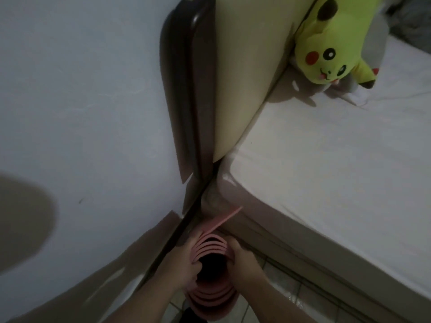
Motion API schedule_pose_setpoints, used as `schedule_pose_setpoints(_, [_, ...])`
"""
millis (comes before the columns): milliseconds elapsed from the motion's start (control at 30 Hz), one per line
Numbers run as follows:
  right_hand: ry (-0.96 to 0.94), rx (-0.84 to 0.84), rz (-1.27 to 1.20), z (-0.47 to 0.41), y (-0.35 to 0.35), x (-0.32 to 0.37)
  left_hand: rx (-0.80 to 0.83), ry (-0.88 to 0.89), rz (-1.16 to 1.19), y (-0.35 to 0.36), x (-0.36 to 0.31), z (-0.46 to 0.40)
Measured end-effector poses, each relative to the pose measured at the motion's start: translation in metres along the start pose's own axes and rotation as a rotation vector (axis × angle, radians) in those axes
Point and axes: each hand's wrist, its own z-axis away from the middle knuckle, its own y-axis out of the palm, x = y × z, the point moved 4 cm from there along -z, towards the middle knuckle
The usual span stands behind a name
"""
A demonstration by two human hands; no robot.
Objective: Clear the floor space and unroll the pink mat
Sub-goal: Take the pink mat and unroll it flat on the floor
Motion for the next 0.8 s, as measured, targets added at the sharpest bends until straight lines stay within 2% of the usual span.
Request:
schedule_pose_setpoints(333, [-0.061, -0.166, -0.101, 0.150, -0.017, -0.072, -0.028, 0.221, -0.213, 0.064, -0.060, 0.124])
schedule_pose_setpoints(467, [-0.108, -0.244, -0.113, 0.229, -0.029, -0.107, 0.011, 0.300, -0.231, 0.107, -0.086, 0.187])
schedule_pose_setpoints(600, [-0.093, -0.319, -0.132, 0.309, -0.030, -0.153, -0.006, 0.353, -0.301, 0.159, -0.103, 0.249])
schedule_pose_setpoints(800, [-0.054, -0.463, -0.154, 0.421, -0.018, -0.218, 0.051, 0.472, -0.312, 0.229, -0.123, 0.340])
